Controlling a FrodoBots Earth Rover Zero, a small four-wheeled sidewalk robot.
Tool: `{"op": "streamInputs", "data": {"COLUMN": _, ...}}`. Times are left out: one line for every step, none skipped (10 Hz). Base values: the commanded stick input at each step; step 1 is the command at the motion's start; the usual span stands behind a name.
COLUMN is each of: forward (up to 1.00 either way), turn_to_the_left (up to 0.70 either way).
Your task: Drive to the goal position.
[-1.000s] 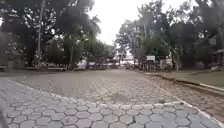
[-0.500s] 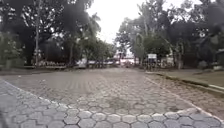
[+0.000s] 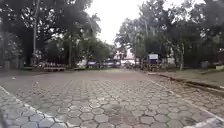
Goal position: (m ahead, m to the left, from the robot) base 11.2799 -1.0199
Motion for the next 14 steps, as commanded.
{"op": "streamInputs", "data": {"forward": 0.70, "turn_to_the_left": 0.00}}
{"op": "streamInputs", "data": {"forward": 0.70, "turn_to_the_left": 0.00}}
{"op": "streamInputs", "data": {"forward": 0.70, "turn_to_the_left": 0.00}}
{"op": "streamInputs", "data": {"forward": 0.70, "turn_to_the_left": 0.00}}
{"op": "streamInputs", "data": {"forward": 0.70, "turn_to_the_left": 0.00}}
{"op": "streamInputs", "data": {"forward": 0.70, "turn_to_the_left": 0.00}}
{"op": "streamInputs", "data": {"forward": 0.70, "turn_to_the_left": 0.00}}
{"op": "streamInputs", "data": {"forward": 0.70, "turn_to_the_left": 0.00}}
{"op": "streamInputs", "data": {"forward": 0.70, "turn_to_the_left": 0.00}}
{"op": "streamInputs", "data": {"forward": 0.70, "turn_to_the_left": 0.00}}
{"op": "streamInputs", "data": {"forward": 0.70, "turn_to_the_left": 0.00}}
{"op": "streamInputs", "data": {"forward": 0.70, "turn_to_the_left": 0.00}}
{"op": "streamInputs", "data": {"forward": 0.70, "turn_to_the_left": 0.00}}
{"op": "streamInputs", "data": {"forward": 0.70, "turn_to_the_left": 0.00}}
